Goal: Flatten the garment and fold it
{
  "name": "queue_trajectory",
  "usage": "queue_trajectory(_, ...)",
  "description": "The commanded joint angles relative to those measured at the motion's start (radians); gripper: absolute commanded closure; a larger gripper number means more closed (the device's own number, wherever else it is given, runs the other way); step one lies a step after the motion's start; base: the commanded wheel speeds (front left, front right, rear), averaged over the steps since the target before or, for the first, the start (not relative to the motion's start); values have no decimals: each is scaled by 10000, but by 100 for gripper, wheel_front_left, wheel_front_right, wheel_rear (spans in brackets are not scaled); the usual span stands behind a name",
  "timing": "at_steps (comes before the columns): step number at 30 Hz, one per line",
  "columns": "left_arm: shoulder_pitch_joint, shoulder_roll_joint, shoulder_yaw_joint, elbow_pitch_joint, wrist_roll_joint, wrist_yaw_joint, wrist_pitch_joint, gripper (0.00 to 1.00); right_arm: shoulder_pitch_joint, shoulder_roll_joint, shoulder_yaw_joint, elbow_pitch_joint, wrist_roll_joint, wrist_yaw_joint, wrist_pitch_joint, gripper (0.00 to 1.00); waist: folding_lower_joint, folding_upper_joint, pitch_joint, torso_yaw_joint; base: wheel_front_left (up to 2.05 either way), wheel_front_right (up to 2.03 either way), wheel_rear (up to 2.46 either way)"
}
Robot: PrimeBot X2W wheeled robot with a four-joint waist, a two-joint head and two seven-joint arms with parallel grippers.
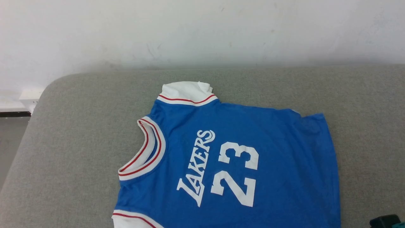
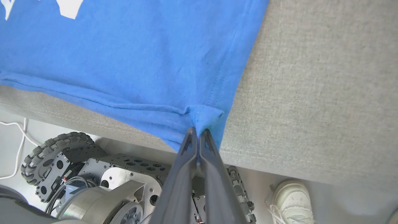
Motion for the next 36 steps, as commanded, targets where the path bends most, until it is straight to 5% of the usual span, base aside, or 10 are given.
queue_trajectory(1, -22, 104, 118, -163, 134, 55, -152, 100, 9, -1, -70, -126, 41, -9, -176, 100, 1, 0, 85, 20, 0, 0, 0)
queue_trajectory(19, -4990, 1483, -389, 946, 2828, -1220, -2597, 100, -3206, -327, 336, 268, -1300, -9, -2287, 100, 1, 0, 2331, -457, 0, 0, 0)
queue_trajectory(36, -7156, 1460, -1897, 3990, 2572, -1553, -3067, 100, -4815, -605, 1341, 2108, -1097, -9, -1658, 100, 1, 0, 3261, -522, 0, 0, 0)
